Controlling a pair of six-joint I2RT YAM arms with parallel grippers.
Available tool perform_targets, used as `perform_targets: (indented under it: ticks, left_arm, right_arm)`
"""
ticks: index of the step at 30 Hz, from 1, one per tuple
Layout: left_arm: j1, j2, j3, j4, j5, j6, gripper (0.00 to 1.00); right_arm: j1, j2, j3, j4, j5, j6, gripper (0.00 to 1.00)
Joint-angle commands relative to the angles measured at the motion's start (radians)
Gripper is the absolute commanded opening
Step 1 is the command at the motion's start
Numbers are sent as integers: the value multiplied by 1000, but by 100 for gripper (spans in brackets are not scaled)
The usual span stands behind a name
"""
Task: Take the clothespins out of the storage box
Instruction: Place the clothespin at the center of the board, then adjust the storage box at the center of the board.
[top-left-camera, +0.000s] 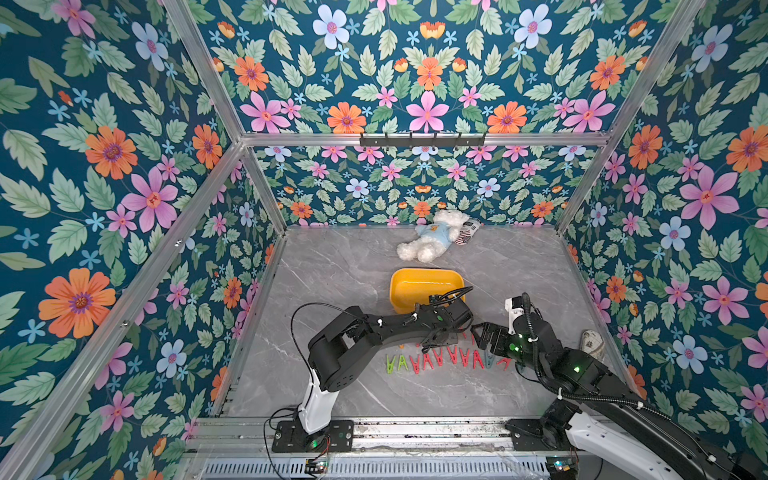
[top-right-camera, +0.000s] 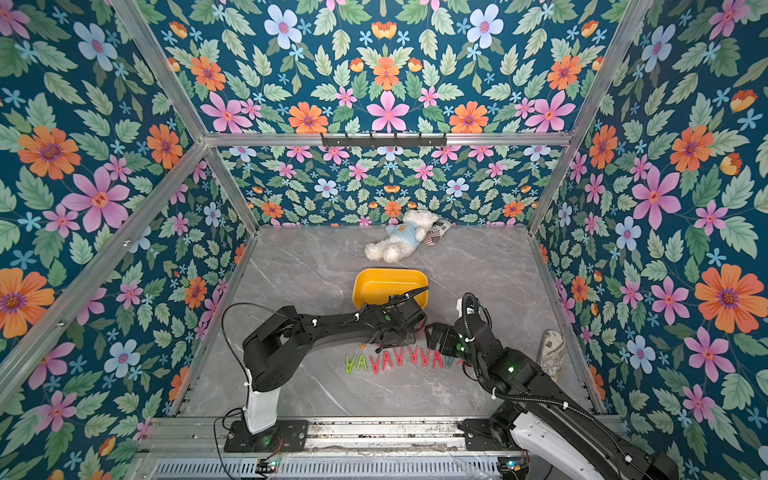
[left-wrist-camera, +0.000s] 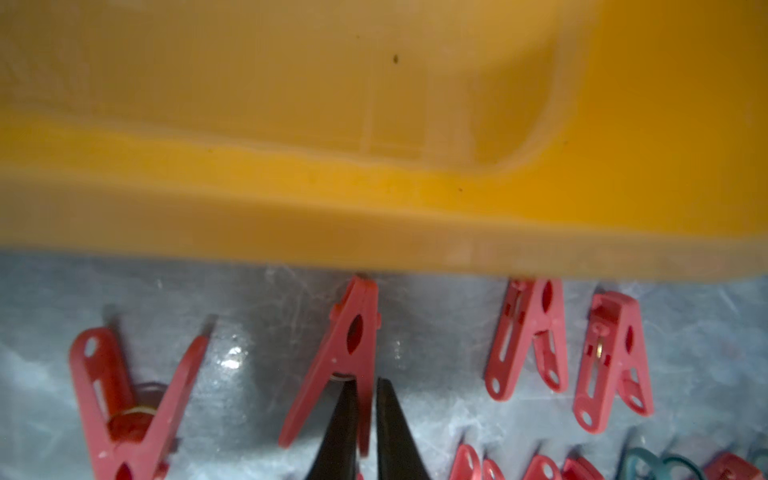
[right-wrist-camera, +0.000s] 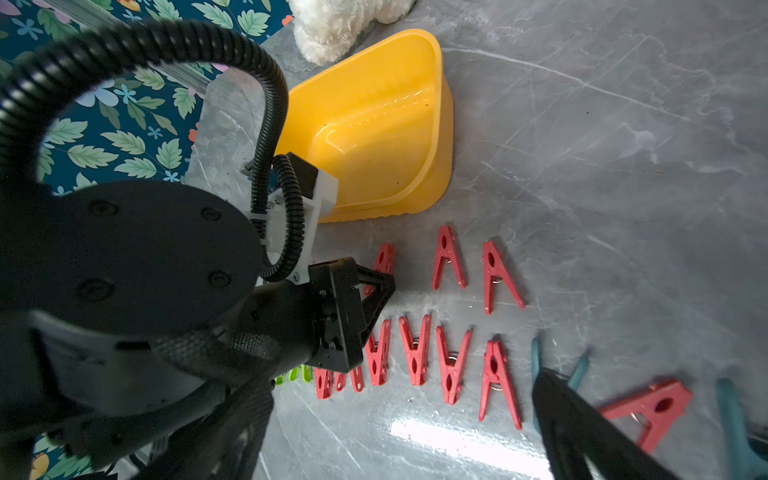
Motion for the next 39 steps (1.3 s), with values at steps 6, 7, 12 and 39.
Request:
perform_targets:
  ticks: [6,7,12,39]
  left_arm:
    - [1,-47,4,-23,-8,-8,34]
    - [1,-55,6,-27,-11,-8,35]
    - [4,-119,43,-111,-63,13,46]
    - [399,-221,37,-144,-84,464,85]
  right_arm:
    - [1,5,13,4,40,-4,99]
    - [1,6,14,5,44,-5,99]
    - [1,21,27,25,60,-14,99]
    - [-2,309,120,286,37,3,99]
